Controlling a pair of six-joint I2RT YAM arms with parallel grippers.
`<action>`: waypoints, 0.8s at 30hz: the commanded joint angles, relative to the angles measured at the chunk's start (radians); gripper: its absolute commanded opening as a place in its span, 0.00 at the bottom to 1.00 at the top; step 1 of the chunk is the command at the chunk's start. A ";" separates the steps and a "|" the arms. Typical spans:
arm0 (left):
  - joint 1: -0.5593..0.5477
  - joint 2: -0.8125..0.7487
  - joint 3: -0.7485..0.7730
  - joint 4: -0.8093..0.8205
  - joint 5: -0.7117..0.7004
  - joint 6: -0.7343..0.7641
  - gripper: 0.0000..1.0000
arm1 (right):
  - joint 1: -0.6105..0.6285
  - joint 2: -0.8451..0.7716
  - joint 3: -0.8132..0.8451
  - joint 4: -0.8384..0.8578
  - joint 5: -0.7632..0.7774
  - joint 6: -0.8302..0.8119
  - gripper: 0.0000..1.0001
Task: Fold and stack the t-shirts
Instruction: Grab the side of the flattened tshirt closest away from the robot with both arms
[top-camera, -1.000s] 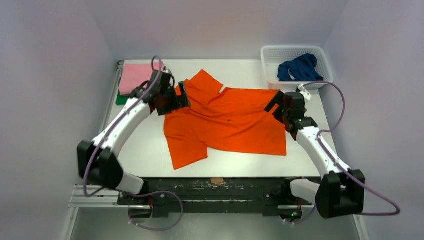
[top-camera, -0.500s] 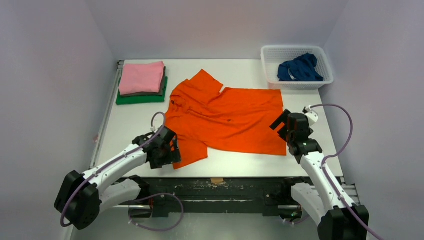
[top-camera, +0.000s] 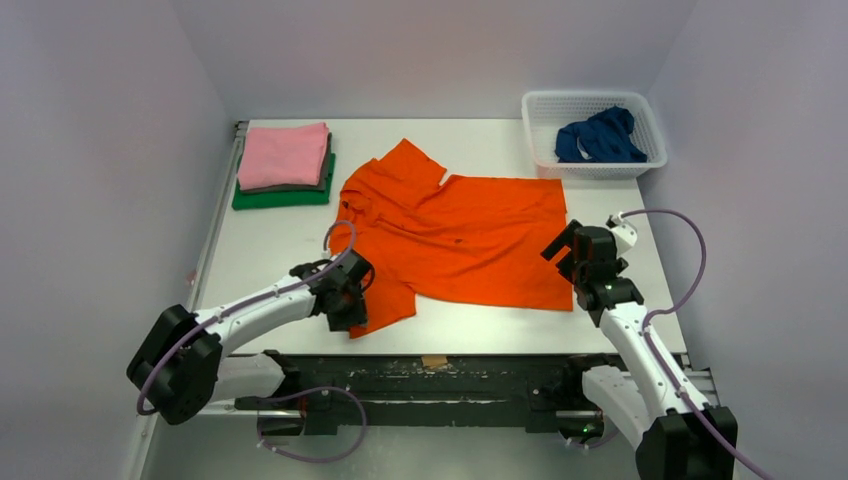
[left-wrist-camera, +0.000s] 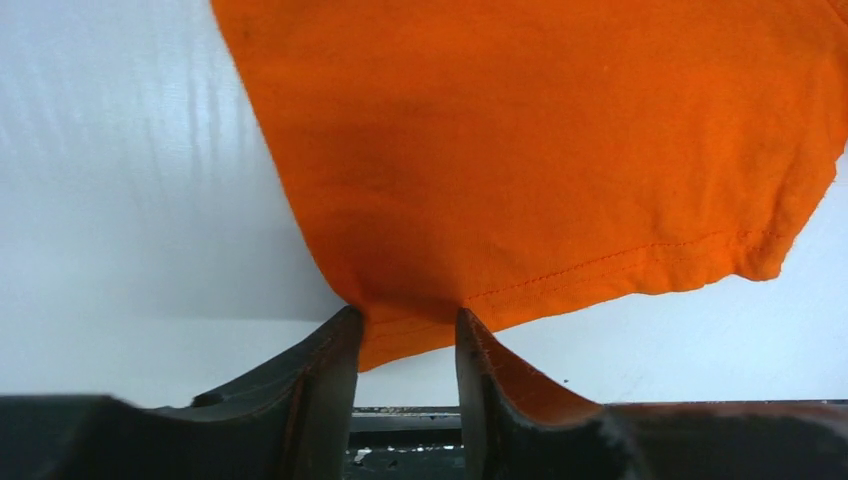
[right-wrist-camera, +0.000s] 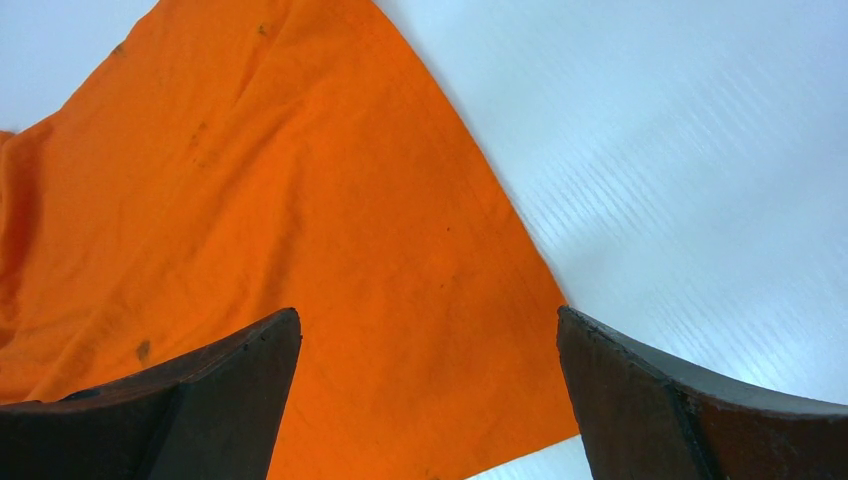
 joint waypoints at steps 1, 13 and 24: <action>-0.061 0.095 -0.019 0.072 0.033 -0.041 0.34 | -0.002 -0.002 -0.008 0.002 0.053 0.027 0.98; -0.095 0.069 -0.011 0.028 -0.012 -0.014 0.00 | -0.002 0.005 -0.060 -0.105 0.072 0.157 0.98; -0.096 -0.098 -0.061 -0.007 0.014 0.003 0.00 | -0.002 0.088 -0.187 -0.033 -0.051 0.191 0.71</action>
